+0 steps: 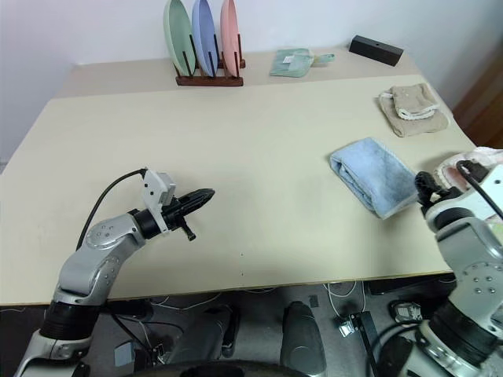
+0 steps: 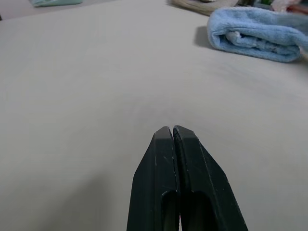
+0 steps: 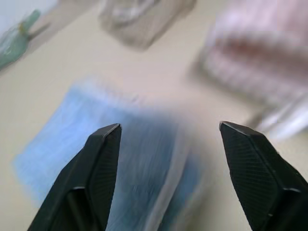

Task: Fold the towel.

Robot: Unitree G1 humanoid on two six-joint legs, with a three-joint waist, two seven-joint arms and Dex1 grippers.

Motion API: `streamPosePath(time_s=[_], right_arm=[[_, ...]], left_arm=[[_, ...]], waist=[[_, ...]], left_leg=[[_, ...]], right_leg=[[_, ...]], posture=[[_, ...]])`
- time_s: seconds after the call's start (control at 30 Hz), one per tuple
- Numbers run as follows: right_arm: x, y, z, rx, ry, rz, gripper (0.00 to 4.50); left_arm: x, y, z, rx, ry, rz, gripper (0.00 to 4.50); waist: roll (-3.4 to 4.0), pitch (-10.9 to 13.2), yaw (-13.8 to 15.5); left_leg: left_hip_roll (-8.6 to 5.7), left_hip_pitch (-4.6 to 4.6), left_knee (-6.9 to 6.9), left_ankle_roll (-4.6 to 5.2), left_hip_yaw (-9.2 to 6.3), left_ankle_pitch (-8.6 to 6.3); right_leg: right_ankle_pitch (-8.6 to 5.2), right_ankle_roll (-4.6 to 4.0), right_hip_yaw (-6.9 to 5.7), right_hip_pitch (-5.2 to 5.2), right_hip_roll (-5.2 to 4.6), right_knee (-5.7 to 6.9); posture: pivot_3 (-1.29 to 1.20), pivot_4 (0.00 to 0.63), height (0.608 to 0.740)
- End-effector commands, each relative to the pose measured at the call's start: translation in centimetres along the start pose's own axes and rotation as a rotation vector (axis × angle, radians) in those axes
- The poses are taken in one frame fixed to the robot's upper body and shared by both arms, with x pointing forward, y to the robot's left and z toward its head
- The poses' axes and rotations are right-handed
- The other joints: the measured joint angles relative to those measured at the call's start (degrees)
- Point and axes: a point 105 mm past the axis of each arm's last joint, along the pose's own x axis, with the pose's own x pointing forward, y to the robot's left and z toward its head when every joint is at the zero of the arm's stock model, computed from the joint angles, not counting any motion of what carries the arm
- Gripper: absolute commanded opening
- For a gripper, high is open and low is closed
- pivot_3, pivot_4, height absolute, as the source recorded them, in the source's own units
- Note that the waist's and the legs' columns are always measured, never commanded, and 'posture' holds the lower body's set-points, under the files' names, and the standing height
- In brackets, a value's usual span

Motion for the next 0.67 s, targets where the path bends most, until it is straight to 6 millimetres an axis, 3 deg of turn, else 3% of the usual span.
streamPosePath(time_s=[0.03, 0.2, 0.37, 0.5, 0.67], right_arm=[[-0.5, 1.8, 4.0, -0.293, -0.186, 0.078, 3.41], [-0.9, 8.2, 3.7, -0.572, -0.238, 0.436, 3.41], [-1.7, 13.3, -0.1, -0.662, -0.179, 0.783, 3.41], [-2.5, 15.6, -3.6, -0.683, -0.090, 0.981, 3.41], [-2.4, 16.0, -6.2, -0.710, -0.023, 1.067, 3.41]], left_arm=[[-0.2, 2.4, 0.7, 0.068, -0.023, 0.102, 0.00], [-1.3, 5.2, 0.9, 0.135, -0.025, 0.247, 0.00], [-3.7, 6.0, 0.0, 0.199, 0.027, 0.309, 0.00], [-4.9, 5.3, -0.4, 0.191, 0.040, 0.320, 0.00], [-5.8, 3.9, -1.0, 0.180, 0.054, 0.330, 0.00]], waist=[[0.00, 0.00, -0.12], [-0.06, 0.00, -0.32], [-0.14, 0.03, 0.05], [-0.19, 0.04, 0.28], [-0.21, 0.05, 0.47]], left_leg=[[-0.01, 0.01, 0.01, 0.00, 0.06, 0.00], [0.12, 0.06, 0.02, 0.00, 0.16, 0.00], [0.18, 0.00, 0.02, 0.01, 0.13, -0.01], [0.14, -0.02, 0.03, 0.03, 0.04, -0.03], [0.12, -0.02, 0.05, 0.01, -0.03, -0.02]], right_leg=[[-0.01, 0.01, 0.00, 0.00, -0.01, 0.00], [0.00, 0.01, 0.01, 0.03, 0.06, -0.01], [0.00, 0.02, 0.01, 0.03, 0.01, -0.10], [0.01, 0.02, 0.00, 0.03, -0.01, -0.12], [0.01, 0.01, -0.02, 0.05, -0.01, -0.12]], posture=[[0.00, 0.150, 0.737], [0.00, 0.150, 0.737], [0.00, 0.150, 0.737], [0.00, 0.150, 0.737], [0.00, 0.150, 0.737]])
